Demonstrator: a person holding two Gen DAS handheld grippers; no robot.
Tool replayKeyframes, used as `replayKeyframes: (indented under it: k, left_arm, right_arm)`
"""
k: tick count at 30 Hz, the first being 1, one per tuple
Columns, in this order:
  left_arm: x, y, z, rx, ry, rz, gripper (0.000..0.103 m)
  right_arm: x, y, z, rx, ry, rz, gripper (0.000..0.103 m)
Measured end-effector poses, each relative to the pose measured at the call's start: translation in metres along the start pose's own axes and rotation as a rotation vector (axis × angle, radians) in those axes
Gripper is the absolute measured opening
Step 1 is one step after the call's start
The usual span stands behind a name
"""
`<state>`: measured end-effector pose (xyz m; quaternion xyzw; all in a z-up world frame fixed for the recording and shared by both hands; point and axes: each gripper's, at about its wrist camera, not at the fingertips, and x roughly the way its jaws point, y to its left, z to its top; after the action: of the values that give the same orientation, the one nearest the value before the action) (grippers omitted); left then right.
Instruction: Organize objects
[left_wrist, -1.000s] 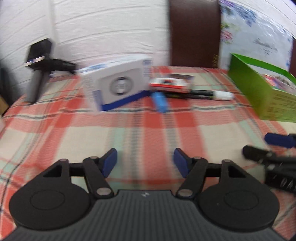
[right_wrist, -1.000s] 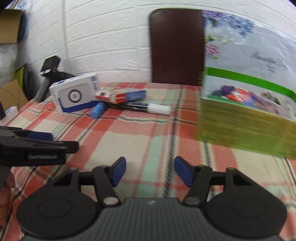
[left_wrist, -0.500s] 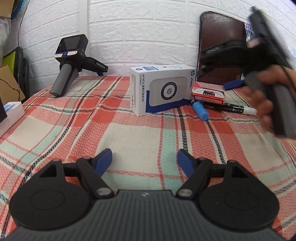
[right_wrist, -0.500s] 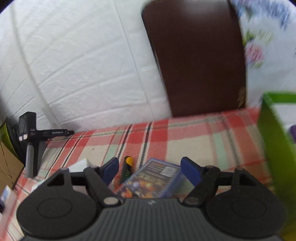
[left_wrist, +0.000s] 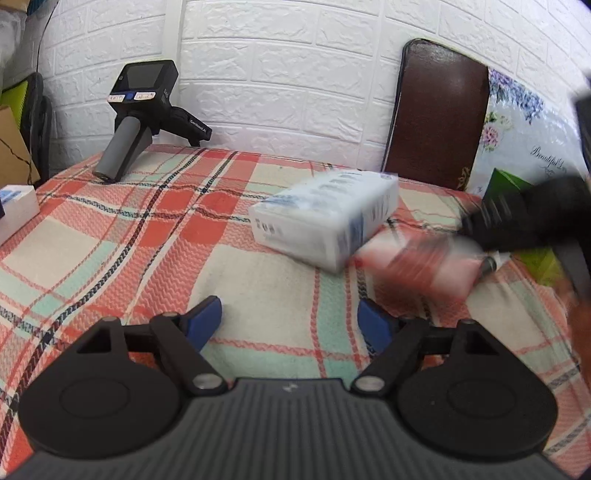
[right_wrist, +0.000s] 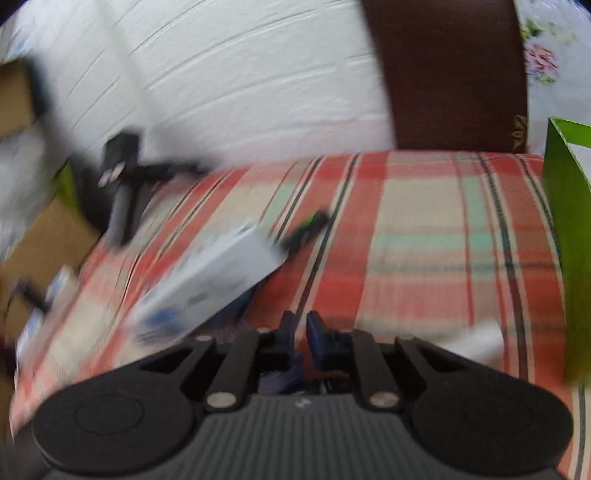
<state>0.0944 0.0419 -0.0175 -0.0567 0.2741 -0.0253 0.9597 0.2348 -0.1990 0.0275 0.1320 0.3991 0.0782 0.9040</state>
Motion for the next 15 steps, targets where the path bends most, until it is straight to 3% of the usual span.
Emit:
replayKeyframes:
  k: [1,3,5,8,11,15]
  left_arm:
    - [-0.003,0.004,0.001,-0.023,-0.001,-0.024,0.082]
    - [-0.007,0.014,0.005,-0.08,0.026,-0.086,0.081]
    - [-0.013,0.024,0.008,-0.143,0.049,-0.145,0.08]
    - [-0.025,0.037,0.011,-0.206,0.063,-0.206,0.08]
    - [-0.034,0.046,0.014,-0.249,0.083,-0.207,0.08]
    - [-0.042,0.049,0.024,-0.32,0.081,-0.23,0.08]
  right_arm:
    - [-0.005,0.005,-0.017,-0.039,0.02,0.005,0.007]
    - [-0.024,0.015,-0.048,-0.162,-0.017,0.001,0.01]
    - [-0.045,0.017,-0.067,-0.186,-0.052,0.011,0.033]
    - [-0.075,0.02,-0.09,-0.227,-0.151,-0.005,0.049]
    - [-0.081,0.027,-0.098,-0.302,-0.179,-0.009,0.061]
    - [-0.066,0.037,-0.093,-0.352,-0.148,-0.004,0.066]
